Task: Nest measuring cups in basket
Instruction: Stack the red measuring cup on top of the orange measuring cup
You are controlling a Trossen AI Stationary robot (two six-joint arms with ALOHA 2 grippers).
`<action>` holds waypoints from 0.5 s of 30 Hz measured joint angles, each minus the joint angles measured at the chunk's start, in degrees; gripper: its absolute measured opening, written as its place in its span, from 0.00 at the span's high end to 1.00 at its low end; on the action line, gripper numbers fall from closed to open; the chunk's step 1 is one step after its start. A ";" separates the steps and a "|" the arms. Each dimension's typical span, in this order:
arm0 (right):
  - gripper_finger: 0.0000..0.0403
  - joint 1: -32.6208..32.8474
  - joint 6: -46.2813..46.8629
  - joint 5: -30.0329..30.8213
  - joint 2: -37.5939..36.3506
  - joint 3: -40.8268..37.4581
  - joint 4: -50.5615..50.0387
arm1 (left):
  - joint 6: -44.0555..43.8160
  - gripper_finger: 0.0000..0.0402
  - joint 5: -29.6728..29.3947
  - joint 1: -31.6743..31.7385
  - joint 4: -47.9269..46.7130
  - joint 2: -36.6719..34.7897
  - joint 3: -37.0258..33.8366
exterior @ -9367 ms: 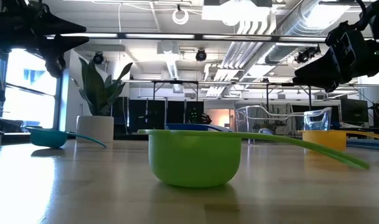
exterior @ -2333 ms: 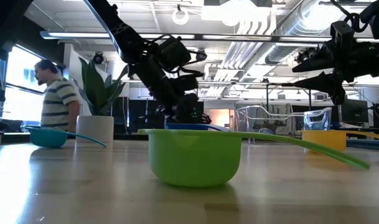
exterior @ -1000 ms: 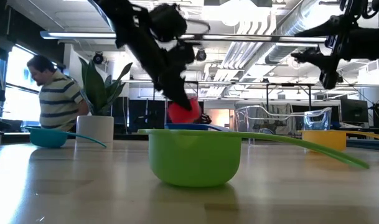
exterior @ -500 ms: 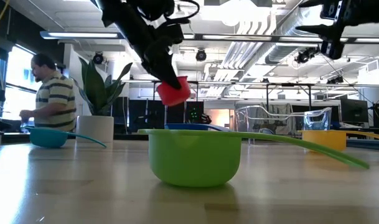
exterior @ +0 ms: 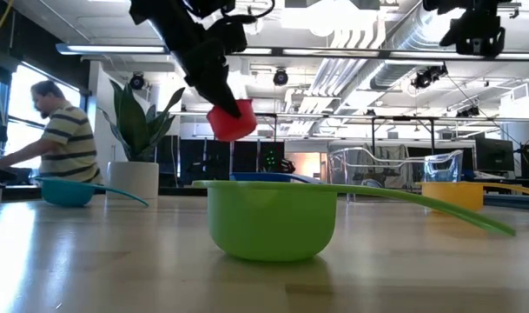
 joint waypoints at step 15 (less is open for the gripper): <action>0.54 19.82 18.12 0.68 17.32 2.73 -3.83 | 2.52 0.96 0.00 -1.65 -1.22 -0.34 0.00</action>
